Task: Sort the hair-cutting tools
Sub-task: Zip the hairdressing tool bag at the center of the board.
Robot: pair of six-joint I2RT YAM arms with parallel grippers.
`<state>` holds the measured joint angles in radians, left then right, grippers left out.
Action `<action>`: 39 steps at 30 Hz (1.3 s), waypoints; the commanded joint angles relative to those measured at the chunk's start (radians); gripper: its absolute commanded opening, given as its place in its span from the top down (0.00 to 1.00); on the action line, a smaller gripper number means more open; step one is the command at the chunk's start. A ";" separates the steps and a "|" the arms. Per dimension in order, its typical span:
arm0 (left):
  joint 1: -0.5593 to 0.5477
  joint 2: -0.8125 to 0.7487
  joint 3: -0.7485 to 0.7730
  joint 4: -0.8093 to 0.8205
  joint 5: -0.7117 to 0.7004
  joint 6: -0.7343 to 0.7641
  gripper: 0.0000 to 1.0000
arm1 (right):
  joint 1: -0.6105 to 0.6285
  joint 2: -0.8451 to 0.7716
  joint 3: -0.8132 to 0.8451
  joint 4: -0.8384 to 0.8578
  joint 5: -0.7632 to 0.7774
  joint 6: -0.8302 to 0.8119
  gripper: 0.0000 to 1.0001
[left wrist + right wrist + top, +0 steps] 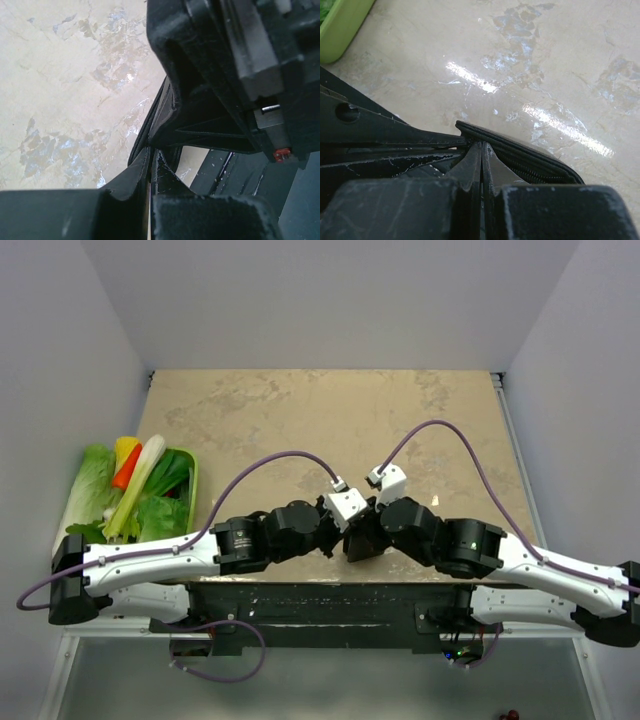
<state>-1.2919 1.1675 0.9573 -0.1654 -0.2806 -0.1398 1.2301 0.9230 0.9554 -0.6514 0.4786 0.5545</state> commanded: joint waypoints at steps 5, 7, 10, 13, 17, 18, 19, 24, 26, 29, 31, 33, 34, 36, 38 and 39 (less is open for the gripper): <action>-0.029 -0.003 0.087 0.244 0.041 0.069 1.00 | 0.008 0.026 -0.024 -0.199 -0.159 0.038 1.00; -0.044 -0.009 0.097 0.257 0.044 0.075 1.00 | 0.006 0.043 -0.046 -0.185 -0.195 0.041 1.00; -0.056 -0.014 0.123 0.247 0.047 0.078 1.00 | 0.006 0.069 -0.076 -0.165 -0.207 0.059 1.00; -0.070 -0.020 0.150 0.224 0.041 0.082 1.00 | 0.006 0.091 -0.083 -0.142 -0.199 0.087 1.00; -0.081 -0.048 0.155 0.237 0.047 0.091 1.00 | 0.006 0.134 -0.069 -0.148 -0.161 0.104 1.00; -0.081 -0.052 0.158 0.241 0.050 0.092 1.00 | 0.006 0.142 -0.054 -0.155 -0.147 0.107 1.00; -0.081 -0.060 0.156 0.241 0.054 0.094 1.00 | 0.008 0.145 -0.044 -0.166 -0.132 0.113 1.00; -0.084 -0.062 0.155 0.237 0.066 0.095 1.00 | 0.006 0.067 0.046 -0.215 -0.020 0.131 1.00; -0.087 -0.060 0.150 0.242 0.078 0.098 1.00 | 0.006 0.013 0.077 -0.221 0.014 0.133 0.99; -0.092 -0.058 0.147 0.250 0.077 0.101 1.00 | 0.006 -0.032 0.161 -0.252 0.070 0.136 0.85; -0.093 -0.058 0.146 0.251 0.078 0.101 1.00 | 0.008 -0.053 0.190 -0.267 0.116 0.137 0.87; -0.095 -0.055 0.144 0.251 0.078 0.103 1.00 | 0.006 -0.088 0.223 -0.275 0.149 0.143 0.81; -0.095 -0.055 0.144 0.251 0.077 0.103 1.00 | 0.006 -0.098 0.230 -0.281 0.164 0.143 0.75; -0.096 -0.055 0.144 0.248 0.078 0.105 1.00 | 0.006 -0.116 0.244 -0.293 0.178 0.140 0.56; -0.098 -0.054 0.143 0.244 0.078 0.105 1.00 | 0.006 -0.124 0.238 -0.312 0.189 0.142 0.42; -0.098 -0.055 0.143 0.238 0.075 0.103 1.00 | 0.006 -0.127 0.230 -0.313 0.190 0.145 0.39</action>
<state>-1.3830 1.1534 1.0367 -0.0692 -0.2104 -0.0406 1.2362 0.8112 1.1679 -0.9096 0.5964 0.6807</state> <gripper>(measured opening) 0.037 0.551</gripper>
